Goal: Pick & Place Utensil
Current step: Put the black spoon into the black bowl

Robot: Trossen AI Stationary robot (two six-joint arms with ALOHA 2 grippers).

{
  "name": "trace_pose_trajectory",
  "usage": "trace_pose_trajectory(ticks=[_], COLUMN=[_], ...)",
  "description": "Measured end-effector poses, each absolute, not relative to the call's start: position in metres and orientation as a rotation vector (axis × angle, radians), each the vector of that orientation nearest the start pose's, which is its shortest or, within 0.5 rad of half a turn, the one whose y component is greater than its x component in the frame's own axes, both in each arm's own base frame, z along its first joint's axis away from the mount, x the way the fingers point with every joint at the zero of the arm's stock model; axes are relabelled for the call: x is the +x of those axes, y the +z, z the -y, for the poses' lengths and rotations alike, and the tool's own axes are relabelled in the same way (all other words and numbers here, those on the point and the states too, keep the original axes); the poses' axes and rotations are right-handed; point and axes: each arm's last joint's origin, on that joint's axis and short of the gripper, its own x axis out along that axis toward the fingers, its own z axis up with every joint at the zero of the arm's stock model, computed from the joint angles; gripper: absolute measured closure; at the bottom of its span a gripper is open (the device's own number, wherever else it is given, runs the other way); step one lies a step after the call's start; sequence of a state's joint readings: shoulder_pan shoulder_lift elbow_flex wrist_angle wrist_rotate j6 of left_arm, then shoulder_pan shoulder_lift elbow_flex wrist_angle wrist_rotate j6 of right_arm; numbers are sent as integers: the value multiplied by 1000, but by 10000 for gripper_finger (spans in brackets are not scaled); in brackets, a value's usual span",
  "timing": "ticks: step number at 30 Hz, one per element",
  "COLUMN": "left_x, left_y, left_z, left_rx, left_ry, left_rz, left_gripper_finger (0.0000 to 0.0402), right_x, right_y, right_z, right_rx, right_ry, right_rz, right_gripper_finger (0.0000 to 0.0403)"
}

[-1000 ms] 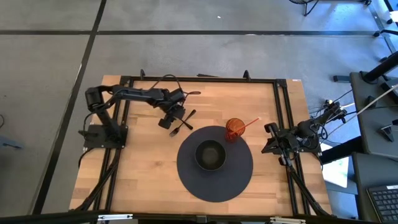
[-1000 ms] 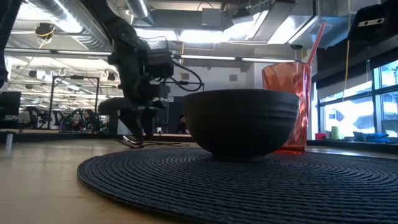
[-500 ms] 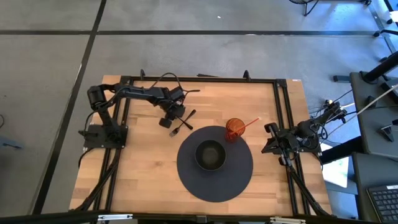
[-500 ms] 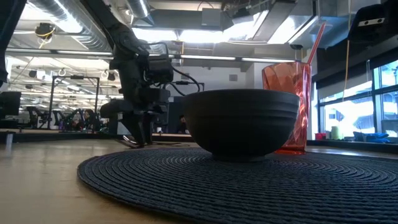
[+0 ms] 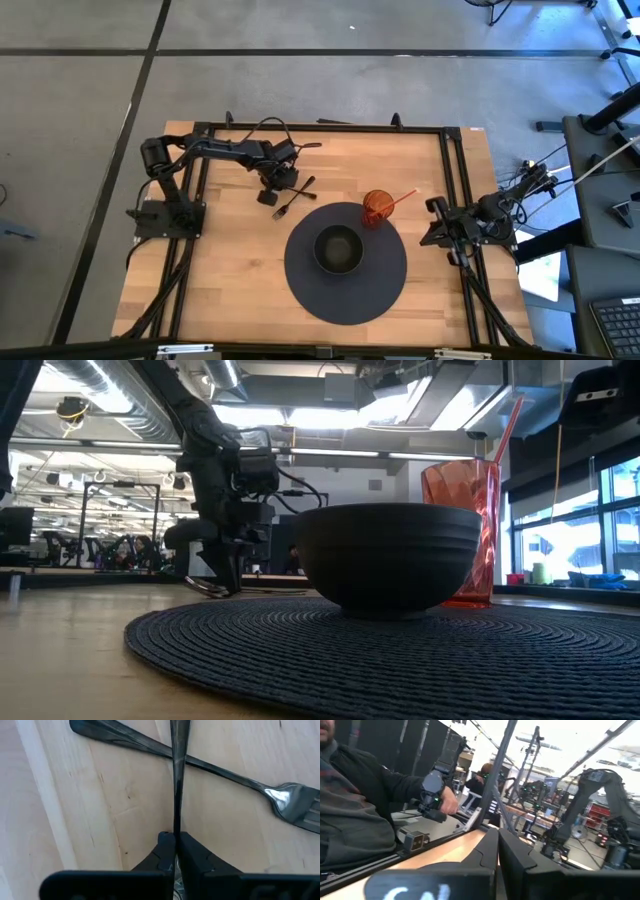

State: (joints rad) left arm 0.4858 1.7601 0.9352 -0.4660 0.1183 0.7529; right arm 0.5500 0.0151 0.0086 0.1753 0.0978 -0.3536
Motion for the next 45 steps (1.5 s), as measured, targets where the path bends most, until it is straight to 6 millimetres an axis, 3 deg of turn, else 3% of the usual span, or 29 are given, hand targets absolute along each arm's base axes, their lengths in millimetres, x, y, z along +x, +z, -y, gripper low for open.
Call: trace_pose_trajectory(ticks=[13, 20, 24, 31, 37, 45], left_x=[265, 264, 269, 291, 309, 327], left_y=[164, 187, 205, 236, 243, 247], left_z=[-128, -118, -112, -69, -10, 33], left_rx=[281, 295, 284, 259, 326, 333], left_ry=[-22, -5, -8, -67, -216, -298], left_rz=[-1270, -1164, -1018, -724, -572, -370], left_gripper_finger=[397, 398, 398, 398, 398, 398], right_x=[84, 84, 84, 84, 84, 85], right_y=[182, 182, 182, 182, 184, 186], right_z=[-47, -47, -47, -47, -47, -44], right_rx=[-281, -278, -281, -281, -278, -295], right_ry=[378, 378, 378, 378, 370, 279], right_rz=[228, 228, 229, 229, 243, 252], right_gripper_finger=[389, 389, 389, 389, 389, 389])
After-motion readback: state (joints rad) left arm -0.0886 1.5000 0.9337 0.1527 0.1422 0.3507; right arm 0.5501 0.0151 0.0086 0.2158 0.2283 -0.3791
